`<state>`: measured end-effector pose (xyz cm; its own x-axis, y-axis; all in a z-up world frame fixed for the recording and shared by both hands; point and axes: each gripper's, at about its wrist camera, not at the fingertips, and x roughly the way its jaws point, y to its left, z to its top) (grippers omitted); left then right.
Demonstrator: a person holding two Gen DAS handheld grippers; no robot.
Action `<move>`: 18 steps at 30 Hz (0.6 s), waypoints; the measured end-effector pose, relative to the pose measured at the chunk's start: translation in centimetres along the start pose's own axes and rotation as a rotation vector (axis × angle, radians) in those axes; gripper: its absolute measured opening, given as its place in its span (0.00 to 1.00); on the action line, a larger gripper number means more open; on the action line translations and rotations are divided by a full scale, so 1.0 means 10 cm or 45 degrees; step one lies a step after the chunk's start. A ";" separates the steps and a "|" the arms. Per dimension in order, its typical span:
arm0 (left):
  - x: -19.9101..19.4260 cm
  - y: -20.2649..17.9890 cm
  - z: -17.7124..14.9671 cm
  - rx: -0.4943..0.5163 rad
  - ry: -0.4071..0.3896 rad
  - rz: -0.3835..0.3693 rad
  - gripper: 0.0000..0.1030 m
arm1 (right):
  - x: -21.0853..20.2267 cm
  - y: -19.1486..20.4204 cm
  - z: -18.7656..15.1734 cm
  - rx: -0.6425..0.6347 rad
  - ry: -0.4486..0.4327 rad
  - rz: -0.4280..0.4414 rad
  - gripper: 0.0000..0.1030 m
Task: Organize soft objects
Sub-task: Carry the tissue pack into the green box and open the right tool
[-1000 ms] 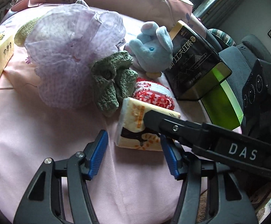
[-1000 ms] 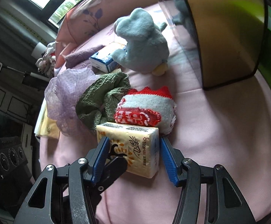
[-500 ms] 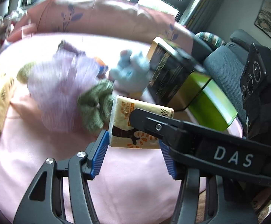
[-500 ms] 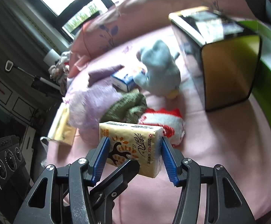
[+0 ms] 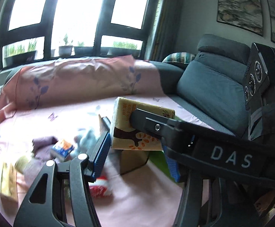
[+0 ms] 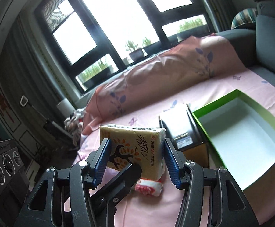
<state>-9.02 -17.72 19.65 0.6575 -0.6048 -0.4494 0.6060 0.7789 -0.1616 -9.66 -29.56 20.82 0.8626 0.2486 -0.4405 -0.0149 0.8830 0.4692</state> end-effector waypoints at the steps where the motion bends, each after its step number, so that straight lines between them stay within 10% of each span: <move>1: 0.06 -0.07 0.03 0.018 0.002 -0.013 0.52 | -0.05 -0.09 0.04 0.016 -0.024 -0.005 0.56; 18: 1.31 -1.07 -0.03 0.235 0.276 -0.219 0.52 | -0.24 -1.82 -0.07 0.528 -0.158 -0.194 0.56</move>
<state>-7.04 -33.91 15.22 0.4399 -0.6599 -0.6092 0.7837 0.6133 -0.0985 -11.81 -45.97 12.79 0.8936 0.0565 -0.4453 0.2988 0.6654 0.6841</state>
